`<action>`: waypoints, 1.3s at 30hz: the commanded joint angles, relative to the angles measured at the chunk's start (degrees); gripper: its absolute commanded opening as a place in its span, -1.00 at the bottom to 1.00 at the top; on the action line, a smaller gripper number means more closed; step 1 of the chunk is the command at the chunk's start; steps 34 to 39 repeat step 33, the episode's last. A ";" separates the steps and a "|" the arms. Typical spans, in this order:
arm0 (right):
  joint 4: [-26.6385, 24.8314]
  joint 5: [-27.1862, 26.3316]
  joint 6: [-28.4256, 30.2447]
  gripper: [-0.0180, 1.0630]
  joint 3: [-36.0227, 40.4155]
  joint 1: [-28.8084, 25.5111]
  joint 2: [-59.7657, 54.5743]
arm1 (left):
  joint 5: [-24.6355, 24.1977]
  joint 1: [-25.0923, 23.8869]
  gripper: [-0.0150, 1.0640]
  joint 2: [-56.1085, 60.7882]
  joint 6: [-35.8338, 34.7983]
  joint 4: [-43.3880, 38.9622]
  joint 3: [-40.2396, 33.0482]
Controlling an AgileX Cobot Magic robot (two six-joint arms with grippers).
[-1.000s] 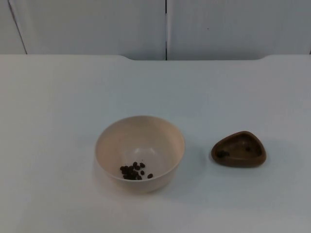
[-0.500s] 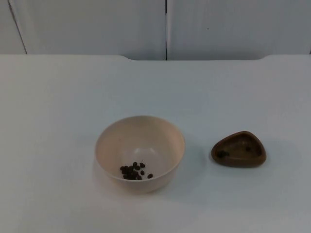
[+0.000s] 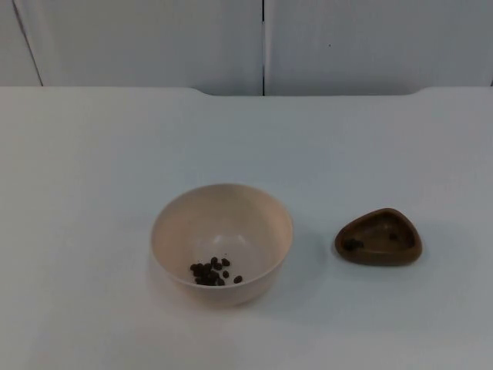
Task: Pick up the bowl with the left hand and pour the coffee beans from the cup into the bowl with the right hand.
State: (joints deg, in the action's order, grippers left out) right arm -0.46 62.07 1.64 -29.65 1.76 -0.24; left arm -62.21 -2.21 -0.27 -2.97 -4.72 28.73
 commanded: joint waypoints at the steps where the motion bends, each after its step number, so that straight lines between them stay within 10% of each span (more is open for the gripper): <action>1: -0.11 -0.28 0.10 0.98 0.10 -0.38 0.24 | -0.05 -0.17 0.97 0.27 -0.30 -0.47 -0.03; 39: -0.11 -0.28 0.10 0.98 0.10 -0.38 0.24 | 0.65 -0.17 0.97 0.27 2.61 2.28 -0.42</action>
